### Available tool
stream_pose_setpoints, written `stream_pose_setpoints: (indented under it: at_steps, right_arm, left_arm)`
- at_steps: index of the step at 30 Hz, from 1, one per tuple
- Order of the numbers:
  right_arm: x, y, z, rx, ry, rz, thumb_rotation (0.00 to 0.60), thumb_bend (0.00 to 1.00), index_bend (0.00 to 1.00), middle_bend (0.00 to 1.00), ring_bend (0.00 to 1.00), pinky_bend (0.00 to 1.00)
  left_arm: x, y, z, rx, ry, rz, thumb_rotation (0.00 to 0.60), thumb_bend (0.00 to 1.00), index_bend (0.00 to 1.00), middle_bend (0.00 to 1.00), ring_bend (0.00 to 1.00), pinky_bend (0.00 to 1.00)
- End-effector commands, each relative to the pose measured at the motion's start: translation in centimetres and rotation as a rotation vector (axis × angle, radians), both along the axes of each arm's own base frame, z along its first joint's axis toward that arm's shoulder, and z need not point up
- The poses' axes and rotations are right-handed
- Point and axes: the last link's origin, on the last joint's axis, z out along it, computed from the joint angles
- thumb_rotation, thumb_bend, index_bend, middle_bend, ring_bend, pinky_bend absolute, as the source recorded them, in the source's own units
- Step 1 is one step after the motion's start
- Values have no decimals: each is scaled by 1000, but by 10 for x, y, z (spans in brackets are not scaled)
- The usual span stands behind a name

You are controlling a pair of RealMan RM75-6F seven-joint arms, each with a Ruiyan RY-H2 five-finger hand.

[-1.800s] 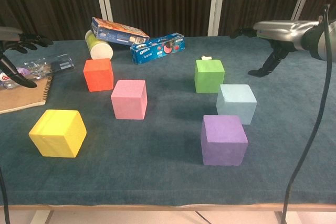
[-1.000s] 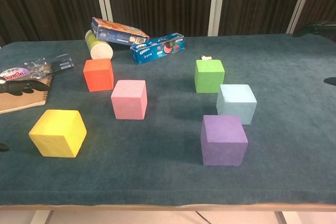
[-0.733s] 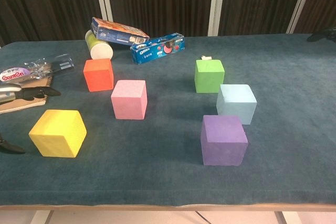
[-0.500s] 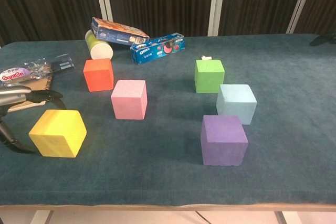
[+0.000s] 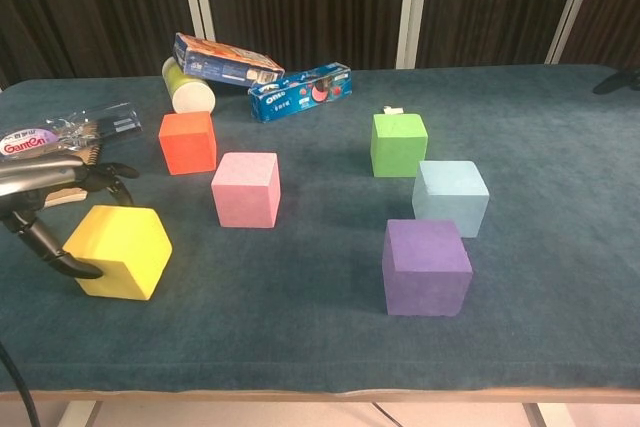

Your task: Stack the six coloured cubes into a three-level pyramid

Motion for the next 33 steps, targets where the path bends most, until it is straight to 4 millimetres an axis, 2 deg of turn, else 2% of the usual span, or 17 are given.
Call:
stream_pose_setpoints:
  at_steps: [1,6,14,25,33]
  right_arm:
    - [-2,0,0,0,-3,-7,600,253,0,0,0,0]
    - [-4,-1,0,7,1,-13,600,253,0,0,0,0]
    - [-3,-5,-2,12,1,-13,600,252,0,0,0,0]
    - [1,-13,1,15,9,-20,600,252,0,0,0,0]
    - [0,-15,2,16,11,-27,600,253,0,0,0,0]
  left_arm:
    - [5,3,4,16,-21,4,600,123,477,15,0,84]
    - [9,18,19,65,8,17,600,124,477,16,0,84]
    - [23,60,32,91,-15,134,600,138,477,32,0,84]
    - [39,97,22,40,-35,208,600,143,478,34,0,84]
    - [43,109,11,35,-35,213,600,142,486,34,0,84]
